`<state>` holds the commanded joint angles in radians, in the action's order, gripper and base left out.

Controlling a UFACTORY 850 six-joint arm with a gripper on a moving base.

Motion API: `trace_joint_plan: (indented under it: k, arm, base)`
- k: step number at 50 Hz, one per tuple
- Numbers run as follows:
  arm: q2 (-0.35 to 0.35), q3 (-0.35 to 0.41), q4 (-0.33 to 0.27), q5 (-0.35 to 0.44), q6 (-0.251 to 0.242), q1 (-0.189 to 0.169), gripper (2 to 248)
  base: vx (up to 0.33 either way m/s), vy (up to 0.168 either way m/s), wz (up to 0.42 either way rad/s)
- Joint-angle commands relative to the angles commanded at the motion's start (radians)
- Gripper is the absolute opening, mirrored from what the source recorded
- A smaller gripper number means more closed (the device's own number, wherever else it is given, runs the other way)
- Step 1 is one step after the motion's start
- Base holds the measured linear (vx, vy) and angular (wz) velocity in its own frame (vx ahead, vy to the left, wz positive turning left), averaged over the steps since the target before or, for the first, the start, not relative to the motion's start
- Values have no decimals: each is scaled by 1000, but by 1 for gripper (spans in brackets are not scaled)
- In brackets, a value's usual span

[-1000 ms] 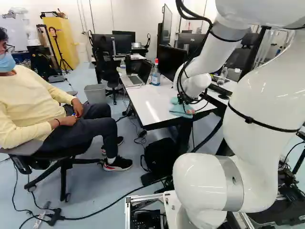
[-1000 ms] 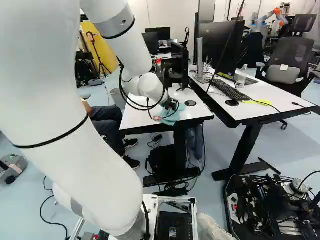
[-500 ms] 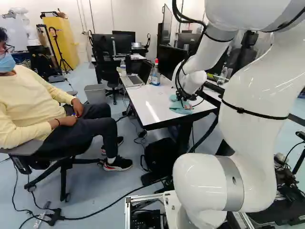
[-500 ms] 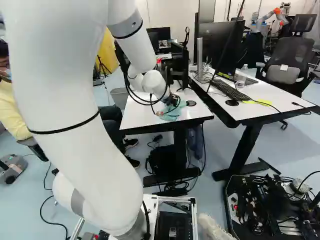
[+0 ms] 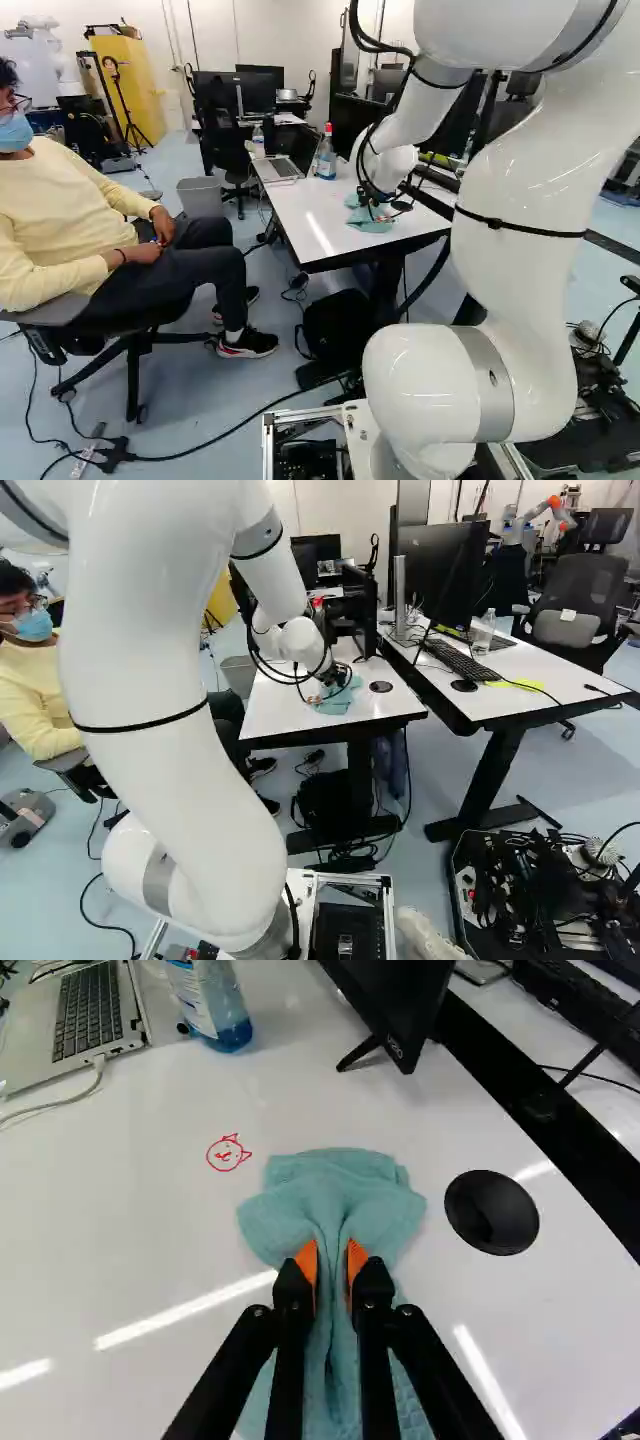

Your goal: Clean the table with the green towel

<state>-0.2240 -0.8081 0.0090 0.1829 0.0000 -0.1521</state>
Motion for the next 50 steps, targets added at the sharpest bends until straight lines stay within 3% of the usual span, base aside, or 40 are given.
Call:
trace_joint_plan:
  k: [30,50]
  arm:
    - [58,66,0,0,0,86,54]
    - [150,167,0,0,0,83,54]
  base:
    - [0,0,0]
    - [0,0,0]
